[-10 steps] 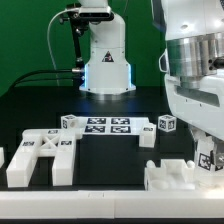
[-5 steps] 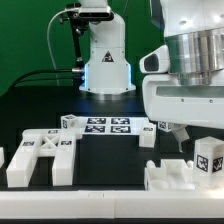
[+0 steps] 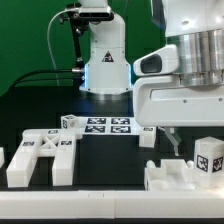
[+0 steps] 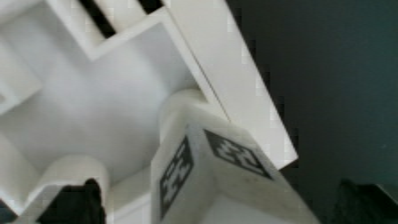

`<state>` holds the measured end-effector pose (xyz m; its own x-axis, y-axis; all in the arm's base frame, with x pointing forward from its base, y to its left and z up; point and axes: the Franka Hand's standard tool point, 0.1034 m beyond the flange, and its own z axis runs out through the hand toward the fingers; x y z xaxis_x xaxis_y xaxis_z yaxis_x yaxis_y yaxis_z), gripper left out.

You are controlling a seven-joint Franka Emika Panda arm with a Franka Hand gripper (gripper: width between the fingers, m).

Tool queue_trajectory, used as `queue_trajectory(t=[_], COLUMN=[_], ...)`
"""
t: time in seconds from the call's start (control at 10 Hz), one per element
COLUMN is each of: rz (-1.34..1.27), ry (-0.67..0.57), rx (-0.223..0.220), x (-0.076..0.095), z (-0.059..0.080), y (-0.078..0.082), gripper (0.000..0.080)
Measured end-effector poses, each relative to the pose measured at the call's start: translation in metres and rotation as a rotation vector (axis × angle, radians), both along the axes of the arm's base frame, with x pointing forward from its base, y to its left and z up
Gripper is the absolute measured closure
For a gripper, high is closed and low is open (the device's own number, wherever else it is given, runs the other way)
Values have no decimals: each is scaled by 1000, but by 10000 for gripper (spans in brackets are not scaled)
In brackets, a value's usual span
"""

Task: Assemble chair

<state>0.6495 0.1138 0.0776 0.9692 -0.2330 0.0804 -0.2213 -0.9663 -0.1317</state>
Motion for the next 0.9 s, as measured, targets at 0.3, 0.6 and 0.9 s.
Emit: queue_trajectory(t=[0.3,0.6,0.9], rz=[337,325,149], ry=[16,-6,12], rx=[-46,-54,-35], x=[-2,-1,-1], z=[6,4,3], y=[-3,-7,-6], gripper=[150,266,517])
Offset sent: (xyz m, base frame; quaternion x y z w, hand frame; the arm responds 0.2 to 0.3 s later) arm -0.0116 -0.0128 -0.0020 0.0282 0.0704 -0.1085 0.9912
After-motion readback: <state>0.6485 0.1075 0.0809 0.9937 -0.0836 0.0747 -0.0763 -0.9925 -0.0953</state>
